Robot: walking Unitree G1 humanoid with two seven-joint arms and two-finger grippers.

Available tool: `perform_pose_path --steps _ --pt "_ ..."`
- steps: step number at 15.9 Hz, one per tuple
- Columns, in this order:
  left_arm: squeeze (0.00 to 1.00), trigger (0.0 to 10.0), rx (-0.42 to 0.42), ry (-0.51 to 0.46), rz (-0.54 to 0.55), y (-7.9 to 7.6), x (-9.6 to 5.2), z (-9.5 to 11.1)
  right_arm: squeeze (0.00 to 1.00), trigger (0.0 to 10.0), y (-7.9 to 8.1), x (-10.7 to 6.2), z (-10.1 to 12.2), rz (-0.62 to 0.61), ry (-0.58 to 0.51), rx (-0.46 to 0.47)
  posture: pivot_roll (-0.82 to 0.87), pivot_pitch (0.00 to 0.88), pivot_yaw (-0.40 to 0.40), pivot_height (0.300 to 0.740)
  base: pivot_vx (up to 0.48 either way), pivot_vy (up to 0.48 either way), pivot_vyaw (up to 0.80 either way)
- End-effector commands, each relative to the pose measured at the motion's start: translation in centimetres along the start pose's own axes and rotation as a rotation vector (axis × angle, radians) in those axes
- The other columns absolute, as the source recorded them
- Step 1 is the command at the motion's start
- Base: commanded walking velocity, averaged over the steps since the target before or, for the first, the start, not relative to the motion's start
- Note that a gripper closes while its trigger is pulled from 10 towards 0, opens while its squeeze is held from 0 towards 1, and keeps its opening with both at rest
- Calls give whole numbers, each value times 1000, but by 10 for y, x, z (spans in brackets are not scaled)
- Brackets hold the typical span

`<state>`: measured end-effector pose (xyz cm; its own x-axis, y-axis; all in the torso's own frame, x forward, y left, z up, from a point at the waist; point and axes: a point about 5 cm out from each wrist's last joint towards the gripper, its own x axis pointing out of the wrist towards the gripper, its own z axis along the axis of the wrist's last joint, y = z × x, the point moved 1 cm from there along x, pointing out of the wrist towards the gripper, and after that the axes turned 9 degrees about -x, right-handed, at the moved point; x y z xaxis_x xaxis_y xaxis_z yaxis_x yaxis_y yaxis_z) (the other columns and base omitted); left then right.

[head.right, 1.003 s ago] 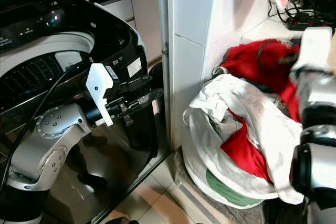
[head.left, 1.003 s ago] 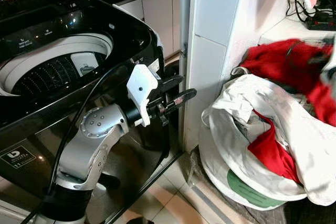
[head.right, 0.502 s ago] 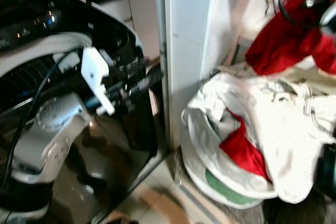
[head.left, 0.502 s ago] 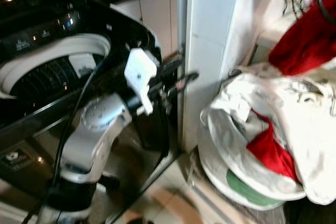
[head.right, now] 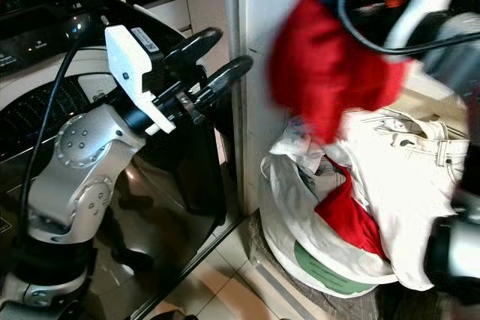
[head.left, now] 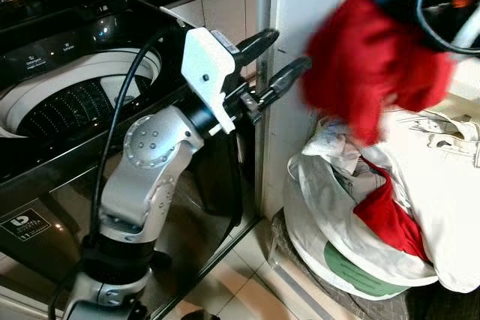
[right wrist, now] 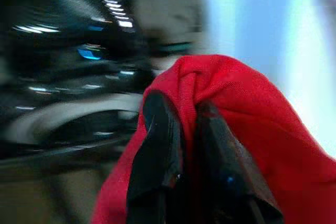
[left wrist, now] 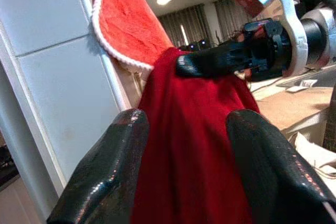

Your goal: Clothes washing

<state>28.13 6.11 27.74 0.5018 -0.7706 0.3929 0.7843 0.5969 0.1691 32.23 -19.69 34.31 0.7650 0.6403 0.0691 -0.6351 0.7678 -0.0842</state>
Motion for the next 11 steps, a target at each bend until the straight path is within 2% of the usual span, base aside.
perform_pose_path --steps 1,4,6,7,10,11 --pt "1000 10000 22 19 -8 -1 2 -3 0 0 10 -1 14 46 -57 -2 -70 0 67 740 0 0 0" --pt "1000 10000 59 26 66 3 7 -8 0 0 34 12 6 145 -63 91 -70 0 62 740 0 0 0" --pt "965 10000 58 47 69 3 6 -14 0 0 43 14 4 173 -66 123 -69 0 61 740 0 0 0" --pt "0 10000 44 49 67 1 4 -16 0 0 50 15 4 203 -75 144 -68 0 60 740 0 0 0" --pt "0 10000 28 60 122 3 6 -24 0 0 66 19 6 274 -120 226 -68 0 62 740 0 0 0" --pt "0 8667 28 66 140 4 7 -26 0 0 70 19 6 285 -124 233 -69 0 63 740 0 0 0"
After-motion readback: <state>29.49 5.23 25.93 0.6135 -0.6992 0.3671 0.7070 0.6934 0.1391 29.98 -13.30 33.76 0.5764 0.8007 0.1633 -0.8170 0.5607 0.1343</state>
